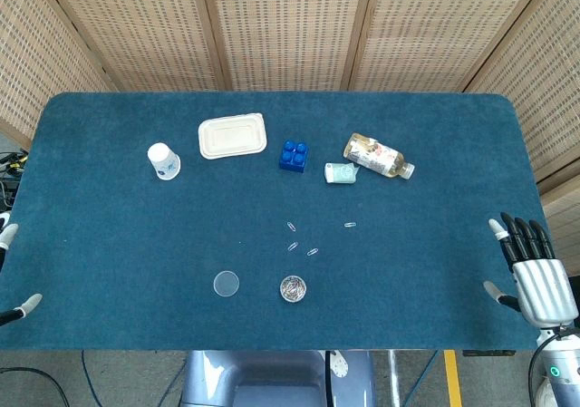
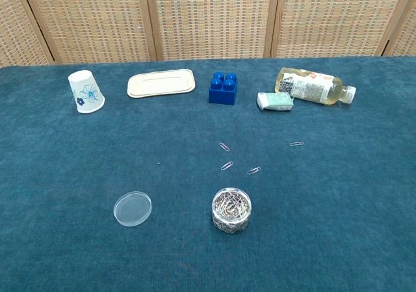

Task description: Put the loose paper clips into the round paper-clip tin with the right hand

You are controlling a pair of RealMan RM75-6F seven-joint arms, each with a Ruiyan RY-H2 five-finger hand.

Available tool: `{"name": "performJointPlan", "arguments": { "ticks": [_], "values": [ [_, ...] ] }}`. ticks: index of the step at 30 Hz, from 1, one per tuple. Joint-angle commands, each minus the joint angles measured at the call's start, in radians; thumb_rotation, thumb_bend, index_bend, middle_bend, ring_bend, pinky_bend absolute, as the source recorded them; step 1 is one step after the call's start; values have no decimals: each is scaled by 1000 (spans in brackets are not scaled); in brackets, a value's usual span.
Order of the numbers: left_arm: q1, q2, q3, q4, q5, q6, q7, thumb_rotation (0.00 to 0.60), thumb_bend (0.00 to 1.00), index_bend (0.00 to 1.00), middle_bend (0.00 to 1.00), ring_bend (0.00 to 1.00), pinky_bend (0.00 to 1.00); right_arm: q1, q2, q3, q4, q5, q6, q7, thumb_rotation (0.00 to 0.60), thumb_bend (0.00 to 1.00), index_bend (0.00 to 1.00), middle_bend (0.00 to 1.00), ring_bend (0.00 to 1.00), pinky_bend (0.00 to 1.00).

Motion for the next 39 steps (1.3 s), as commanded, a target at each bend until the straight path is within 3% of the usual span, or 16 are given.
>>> {"name": "performJointPlan", "arguments": {
  "ticks": [1, 9, 13, 15, 19, 23, 29, 39],
  "values": [
    [-2, -5, 0, -1, -2, -6, 10, 600, 0, 0, 0, 0, 0, -5, -14, 11, 18, -11, 6, 8, 600, 0, 26, 0, 0, 0],
    [-11, -14, -8, 1, -23, -26, 25, 600, 0, 0, 0, 0, 0, 64, -10, 44, -22, -1, -134, 33, 600, 0, 34, 0, 0, 0],
    [-20, -16, -17, 0, -39, -40, 31, 600, 0, 0, 0, 0, 0, 158, 10, 92, -85, 39, -283, 36, 600, 0, 125, 0, 0, 0],
    [-23, -18, -19, 1, -47, -47, 35, 600, 0, 0, 0, 0, 0, 209, 14, 123, -112, 80, -366, 31, 600, 11, 201, 0, 0, 0],
    [-33, -23, -24, 3, -67, -69, 40, 600, 0, 0, 0, 0, 0, 331, -41, 206, -112, 228, -541, -56, 600, 166, 370, 0, 0, 0],
    [-41, -29, -29, 8, -82, -83, 46, 600, 0, 0, 0, 0, 0, 422, -120, 263, -82, 409, -653, -169, 600, 260, 415, 0, 0, 0],
    [-49, -38, -31, 18, -98, -101, 60, 600, 0, 0, 0, 0, 0, 515, -230, 270, -3, 559, -723, -300, 600, 288, 442, 0, 0, 0],
    [-52, -47, -37, 18, -115, -100, 76, 600, 0, 0, 0, 0, 0, 598, -382, 243, 149, 628, -778, -361, 600, 302, 487, 0, 0, 0]
  ]
}}
